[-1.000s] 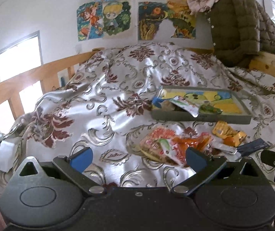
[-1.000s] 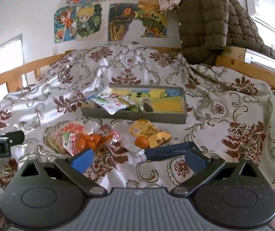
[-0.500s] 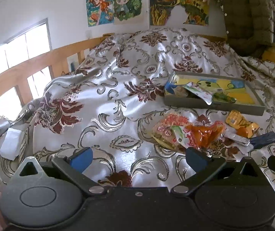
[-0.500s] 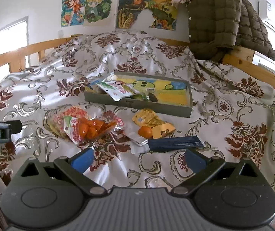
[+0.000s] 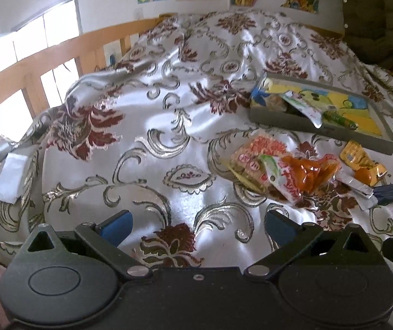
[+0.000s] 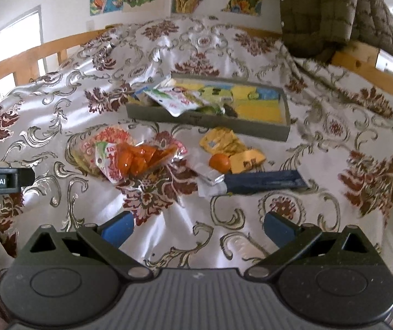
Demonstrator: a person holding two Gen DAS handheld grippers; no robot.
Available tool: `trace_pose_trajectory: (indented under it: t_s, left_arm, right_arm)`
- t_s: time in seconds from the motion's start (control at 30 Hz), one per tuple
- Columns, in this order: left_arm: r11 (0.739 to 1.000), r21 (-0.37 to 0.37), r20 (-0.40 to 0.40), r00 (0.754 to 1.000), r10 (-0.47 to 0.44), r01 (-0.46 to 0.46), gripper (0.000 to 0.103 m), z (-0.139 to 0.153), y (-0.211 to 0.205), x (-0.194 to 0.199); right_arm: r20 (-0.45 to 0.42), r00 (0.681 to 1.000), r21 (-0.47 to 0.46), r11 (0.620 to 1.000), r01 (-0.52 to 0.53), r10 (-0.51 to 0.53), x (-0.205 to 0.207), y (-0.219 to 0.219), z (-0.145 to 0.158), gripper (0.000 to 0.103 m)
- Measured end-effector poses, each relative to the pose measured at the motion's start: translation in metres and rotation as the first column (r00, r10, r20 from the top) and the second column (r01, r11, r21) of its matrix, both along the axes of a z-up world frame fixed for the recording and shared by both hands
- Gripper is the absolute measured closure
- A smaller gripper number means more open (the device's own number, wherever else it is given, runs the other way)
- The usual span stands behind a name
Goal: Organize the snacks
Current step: 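Withdraw both open tools from the tray toward the remaining snacks, then close the left tool on the rice-cracker block while the right tool grasps the orange sausage bag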
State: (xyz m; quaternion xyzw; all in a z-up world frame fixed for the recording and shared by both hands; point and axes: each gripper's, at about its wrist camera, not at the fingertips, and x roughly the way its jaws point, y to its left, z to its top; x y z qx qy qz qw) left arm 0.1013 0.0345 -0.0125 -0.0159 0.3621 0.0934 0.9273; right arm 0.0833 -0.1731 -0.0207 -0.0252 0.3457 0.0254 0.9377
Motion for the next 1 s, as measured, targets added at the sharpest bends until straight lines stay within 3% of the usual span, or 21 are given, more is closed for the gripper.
trace_pose_trajectory:
  t_s: [0.33, 0.5, 0.67, 0.8, 1.0]
  left_arm:
    - [1.000, -0.006, -0.055, 0.998, 0.016, -0.017, 0.001, -0.007, 0.003, 0.019]
    - [0.998, -0.015, -0.122, 0.991, -0.056, 0.055, 0.001, -0.013, 0.004, 0.039]
    - [0.991, -0.014, -0.131, 0.982, -0.133, 0.133, 0.001, -0.016, 0.000, 0.054]
    - [0.975, -0.014, -0.140, 0.965, -0.224, 0.224, 0.001, -0.018, -0.006, 0.068]
    - [0.930, 0.069, -0.132, 0.928, -0.349, 0.360, 0.001, -0.019, -0.011, 0.090]
  right_arm:
    - [-0.119, 0.993, 0.060, 0.998, 0.003, 0.004, 0.019, -0.004, -0.015, 0.000]
    - [-0.153, 0.988, 0.091, 0.996, 0.012, 0.002, 0.029, -0.010, -0.019, 0.000]
    - [-0.172, 0.985, 0.134, 0.990, 0.044, -0.020, 0.036, -0.020, -0.021, 0.000]
    - [-0.181, 0.984, 0.133, 0.991, 0.016, 0.009, 0.046, -0.022, -0.022, 0.000]
    - [-0.160, 0.980, 0.164, 0.982, -0.091, 0.118, 0.060, -0.013, -0.027, 0.000]
